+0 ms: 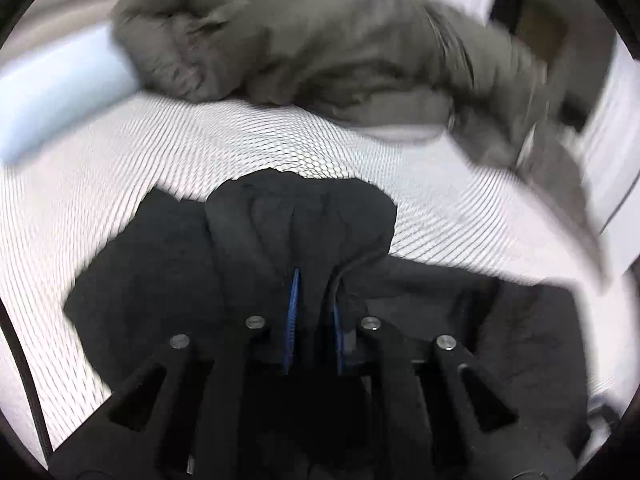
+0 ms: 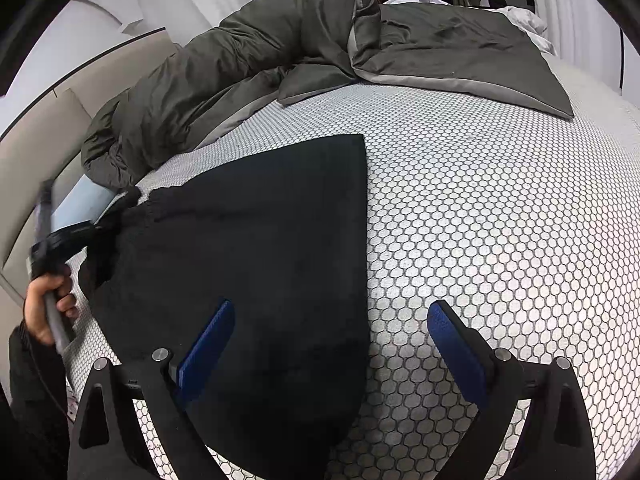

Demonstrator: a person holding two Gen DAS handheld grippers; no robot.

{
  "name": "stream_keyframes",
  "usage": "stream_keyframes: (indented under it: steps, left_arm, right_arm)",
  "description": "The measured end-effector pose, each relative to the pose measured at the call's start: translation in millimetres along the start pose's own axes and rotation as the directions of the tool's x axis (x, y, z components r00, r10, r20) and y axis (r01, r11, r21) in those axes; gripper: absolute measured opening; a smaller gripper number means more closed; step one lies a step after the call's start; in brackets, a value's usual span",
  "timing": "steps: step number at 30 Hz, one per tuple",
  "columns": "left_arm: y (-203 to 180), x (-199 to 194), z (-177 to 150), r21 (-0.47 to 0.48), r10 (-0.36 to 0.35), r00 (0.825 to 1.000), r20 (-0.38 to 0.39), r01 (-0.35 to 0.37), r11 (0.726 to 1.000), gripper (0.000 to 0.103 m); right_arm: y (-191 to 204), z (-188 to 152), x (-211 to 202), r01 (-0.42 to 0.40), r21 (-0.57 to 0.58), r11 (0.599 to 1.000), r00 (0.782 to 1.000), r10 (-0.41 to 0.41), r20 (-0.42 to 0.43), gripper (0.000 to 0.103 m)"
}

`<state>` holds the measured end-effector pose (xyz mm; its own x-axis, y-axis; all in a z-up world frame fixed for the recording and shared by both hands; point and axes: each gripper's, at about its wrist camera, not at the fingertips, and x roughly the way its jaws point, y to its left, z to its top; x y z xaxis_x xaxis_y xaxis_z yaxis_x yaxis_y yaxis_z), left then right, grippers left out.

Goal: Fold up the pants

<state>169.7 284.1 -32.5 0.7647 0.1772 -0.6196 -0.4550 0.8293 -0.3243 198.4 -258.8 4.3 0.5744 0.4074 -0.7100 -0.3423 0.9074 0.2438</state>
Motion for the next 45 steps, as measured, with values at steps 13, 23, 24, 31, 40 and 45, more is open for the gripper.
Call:
stream_keyframes:
  steps: [13,23,24,31,40,45]
  left_arm:
    - [63.4,-37.6,-18.2,-0.067,0.108,0.994,-0.007,-0.108,0.992,0.028]
    - [-63.1,-32.8,-32.6,0.554,0.253,0.960,0.120,-0.276,0.785,0.070]
    - [-72.0,-20.4,-33.8,0.599,0.280,0.954,0.106,-0.286,0.748,0.069]
    - [-47.2,17.2,-13.5,0.488,0.241,0.969,-0.049,-0.187,0.852,0.011]
    - [61.2,-72.5,17.7,-0.054,0.071,0.989,0.126,-0.064,0.996,0.010]
    - [134.6,-76.6,1.3,-0.205,0.222,0.975,0.020,-0.214,0.955,0.013]
  right_arm:
    - [10.7,-3.6,5.0,0.001,-0.033,0.999,1.000,-0.002,-0.010,0.098]
    - [8.8,-2.9,6.0,-0.002,-0.037,0.999,1.000,0.001,-0.014,0.098]
    - [8.9,-2.7,6.3,-0.002,-0.038,0.999,1.000,0.002,-0.014,0.098]
    - [3.1,-4.8,1.4,-0.006,-0.028,1.000,1.000,0.006,-0.003,0.098]
    - [-1.9,-5.3,-0.8,-0.021,0.001,1.000,1.000,0.021,-0.001,0.098]
    - [3.1,-3.9,1.0,-0.024,-0.003,1.000,1.000,0.024,-0.004,0.098]
